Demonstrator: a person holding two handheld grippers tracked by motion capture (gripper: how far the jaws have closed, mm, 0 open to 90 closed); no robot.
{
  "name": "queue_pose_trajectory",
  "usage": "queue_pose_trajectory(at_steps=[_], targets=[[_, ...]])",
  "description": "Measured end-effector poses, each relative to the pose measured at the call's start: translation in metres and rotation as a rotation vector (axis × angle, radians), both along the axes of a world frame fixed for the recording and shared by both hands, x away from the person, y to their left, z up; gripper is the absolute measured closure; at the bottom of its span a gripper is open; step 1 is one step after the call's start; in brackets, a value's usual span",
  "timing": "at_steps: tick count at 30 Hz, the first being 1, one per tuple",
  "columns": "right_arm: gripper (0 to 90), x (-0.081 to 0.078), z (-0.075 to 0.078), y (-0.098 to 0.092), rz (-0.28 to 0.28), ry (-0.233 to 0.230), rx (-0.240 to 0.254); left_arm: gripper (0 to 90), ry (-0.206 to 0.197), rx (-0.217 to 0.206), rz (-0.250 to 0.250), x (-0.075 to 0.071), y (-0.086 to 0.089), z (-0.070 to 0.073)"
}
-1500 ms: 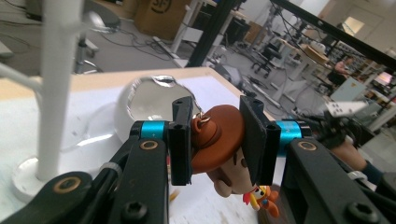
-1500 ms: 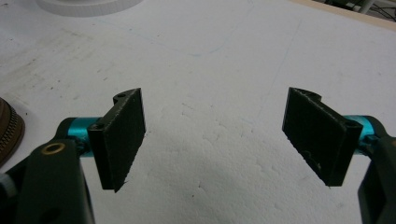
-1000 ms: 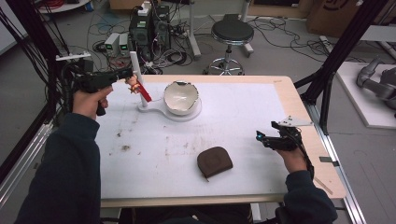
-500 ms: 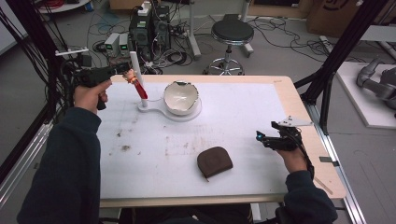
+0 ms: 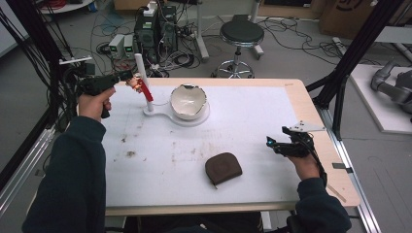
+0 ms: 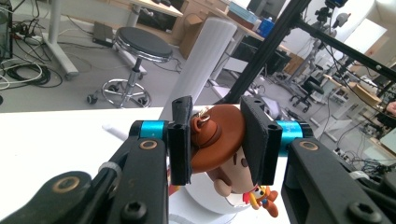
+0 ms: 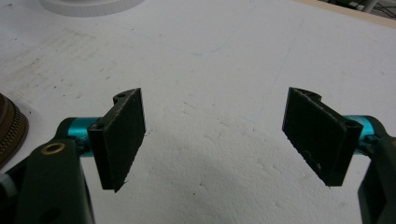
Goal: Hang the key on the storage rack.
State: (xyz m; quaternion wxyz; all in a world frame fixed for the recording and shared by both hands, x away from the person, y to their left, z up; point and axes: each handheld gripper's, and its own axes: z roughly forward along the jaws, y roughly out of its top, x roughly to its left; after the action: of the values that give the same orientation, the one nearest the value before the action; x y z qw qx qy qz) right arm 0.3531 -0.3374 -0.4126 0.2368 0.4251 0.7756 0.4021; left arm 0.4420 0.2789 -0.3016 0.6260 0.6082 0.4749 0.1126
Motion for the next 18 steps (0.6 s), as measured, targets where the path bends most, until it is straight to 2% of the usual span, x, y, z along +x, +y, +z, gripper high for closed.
queue_pose_trajectory(at_steps=[4, 7, 10, 13, 14, 16, 18], targets=[[21.6, 0.000, 0.000, 0.000, 0.000, -0.003, 0.000, 63.7, 0.012, 0.012, 0.024, -0.002, 0.004, -0.008], [21.6, -0.001, 0.000, 0.000, 0.001, -0.003, 0.002, 56.4, -0.022, 0.025, 0.043, -0.008, 0.004, -0.011], [21.6, 0.000, 0.000, 0.000, -0.001, -0.003, 0.003, 43.7, -0.050, 0.099, 0.055, -0.015, 0.002, -0.015], [21.6, -0.001, 0.001, 0.000, -0.001, -0.002, 0.002, 30.2, -0.100, 0.200, 0.078, -0.026, -0.003, -0.023], [21.6, -0.001, 0.001, -0.001, -0.002, -0.009, -0.002, 26.4, -0.108, 0.246, 0.082, -0.031, -0.005, -0.028], [21.6, -0.001, 0.001, -0.001, -0.008, -0.008, 0.001, 22.7, -0.139, 0.300, 0.079, -0.039, -0.008, -0.034], [21.6, -0.001, 0.001, -0.002, -0.010, -0.006, 0.002, 21.2, -0.169, 0.335, 0.060, -0.047, -0.010, -0.042]])
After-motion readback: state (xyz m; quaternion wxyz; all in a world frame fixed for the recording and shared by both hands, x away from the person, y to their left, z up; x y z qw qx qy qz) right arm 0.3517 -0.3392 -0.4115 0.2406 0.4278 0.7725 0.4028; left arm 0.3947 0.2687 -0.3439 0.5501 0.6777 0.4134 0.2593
